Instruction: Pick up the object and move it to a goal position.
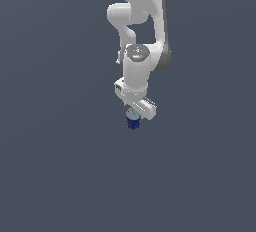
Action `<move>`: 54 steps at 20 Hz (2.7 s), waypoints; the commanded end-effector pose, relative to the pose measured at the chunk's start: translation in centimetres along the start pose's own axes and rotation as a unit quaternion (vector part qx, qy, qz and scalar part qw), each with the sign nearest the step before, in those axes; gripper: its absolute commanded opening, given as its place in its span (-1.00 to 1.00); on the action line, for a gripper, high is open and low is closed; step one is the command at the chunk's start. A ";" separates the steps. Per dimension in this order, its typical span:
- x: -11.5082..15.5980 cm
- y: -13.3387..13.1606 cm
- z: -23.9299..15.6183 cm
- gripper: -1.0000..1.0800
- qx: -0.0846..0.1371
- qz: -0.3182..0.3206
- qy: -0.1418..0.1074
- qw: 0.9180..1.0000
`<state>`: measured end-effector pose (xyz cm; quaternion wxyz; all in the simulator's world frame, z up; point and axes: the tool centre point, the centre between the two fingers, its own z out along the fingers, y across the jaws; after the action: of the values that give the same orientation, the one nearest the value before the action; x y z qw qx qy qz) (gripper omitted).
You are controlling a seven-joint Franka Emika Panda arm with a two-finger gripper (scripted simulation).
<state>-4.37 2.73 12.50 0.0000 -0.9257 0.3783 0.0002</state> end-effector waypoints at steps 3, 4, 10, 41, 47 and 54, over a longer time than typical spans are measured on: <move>-0.1 0.0 0.1 0.92 0.000 0.008 0.000 1.000; -0.1 0.0 0.1 0.92 0.000 0.006 0.000 1.000; -0.1 0.1 1.3 0.92 0.000 0.007 0.000 1.000; 2.0 -1.0 3.2 -1.00 0.029 0.000 0.023 0.999; 5.8 -2.6 -0.4 -1.00 0.081 -0.015 0.065 0.994; 10.6 -4.5 -6.6 -1.00 0.158 -0.037 0.126 0.979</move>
<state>5.24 -1.00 17.34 0.0877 -0.9226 0.3424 -0.1547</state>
